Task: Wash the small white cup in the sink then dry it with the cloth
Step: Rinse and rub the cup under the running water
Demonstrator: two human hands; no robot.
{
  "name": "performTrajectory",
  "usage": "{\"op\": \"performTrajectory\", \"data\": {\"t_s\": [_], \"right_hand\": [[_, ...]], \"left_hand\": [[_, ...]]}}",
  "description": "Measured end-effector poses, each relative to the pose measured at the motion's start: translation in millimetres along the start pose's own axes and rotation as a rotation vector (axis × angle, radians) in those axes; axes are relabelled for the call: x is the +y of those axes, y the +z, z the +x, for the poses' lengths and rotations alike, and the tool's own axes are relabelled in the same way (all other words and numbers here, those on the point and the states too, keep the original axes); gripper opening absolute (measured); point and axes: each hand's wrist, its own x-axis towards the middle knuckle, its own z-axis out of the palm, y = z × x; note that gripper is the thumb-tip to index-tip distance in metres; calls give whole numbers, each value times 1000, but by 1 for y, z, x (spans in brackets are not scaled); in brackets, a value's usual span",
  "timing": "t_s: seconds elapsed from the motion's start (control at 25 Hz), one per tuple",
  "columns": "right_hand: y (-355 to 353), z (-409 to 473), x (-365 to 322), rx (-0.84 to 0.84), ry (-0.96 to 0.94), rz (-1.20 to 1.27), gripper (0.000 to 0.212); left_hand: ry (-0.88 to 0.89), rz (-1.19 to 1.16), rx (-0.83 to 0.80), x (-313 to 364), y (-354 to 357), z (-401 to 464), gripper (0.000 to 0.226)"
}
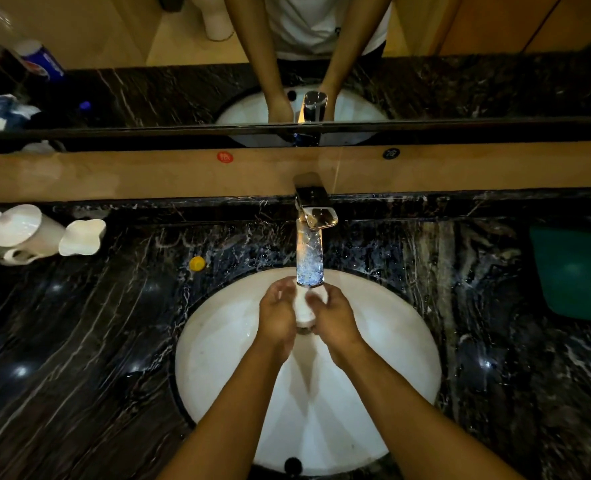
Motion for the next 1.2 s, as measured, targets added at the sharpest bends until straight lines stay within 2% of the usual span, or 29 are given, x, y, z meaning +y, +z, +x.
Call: {"op": "performTrajectory", "data": {"t_s": [0.08, 0.12, 0.16, 0.28, 0.32, 0.44, 0.56, 0.64, 0.68, 0.76, 0.84, 0.92, 1.0, 1.08, 1.12, 1.2], "right_hand": [[-4, 6, -3, 156, 22, -63, 30], [-4, 7, -5, 184, 53, -62, 32], [-4, 6, -7, 160, 64, -45, 30], [0, -3, -3, -2, -21, 1, 24], [1, -4, 0, -30, -64, -18, 28], [0, -7, 4, -58, -209, -183, 35], [-2, -8, 3, -197, -234, -170, 30], [-8, -9, 5, -241, -233, -182, 23], [-11, -9, 6, -200, -249, -205, 20], [-20, -5, 11, -4, -299, -285, 17], [-30, -3, 15, 180, -341, -414, 29], [-35, 2, 16, 136, -223, -336, 46], [-32, 5, 10, -16, 14, -84, 39], [-28, 7, 6, -74, 100, -33, 33], [-27, 8, 4, -58, 83, -53, 32], [-26, 10, 3, 17, 26, -119, 32]], "left_hand": [[-60, -31, -176, 1, 0, -6, 30], [-50, -8, -214, 1, 0, -7, 34], [-2, 39, -196, 0, -1, -6, 34], [126, 138, 24, 5, 1, -3, 17], [102, 145, 45, 6, 2, -2, 18], [-77, 188, -21, 3, 4, 1, 40], [-229, -102, -177, 8, 2, -1, 47], [-264, -263, -252, 10, 2, -3, 38], [-269, -290, -273, 9, 3, -4, 33], [-314, -339, -309, 5, 5, -4, 31], [-335, -365, -292, 1, 7, -4, 32], [-286, -282, -206, -1, 9, -4, 28], [-192, -126, -43, -4, 11, -2, 23], [-82, 5, 116, -4, 9, -2, 24], [-35, 60, 122, -2, 8, -2, 24], [30, 158, -7, 2, 6, -5, 25]]}}
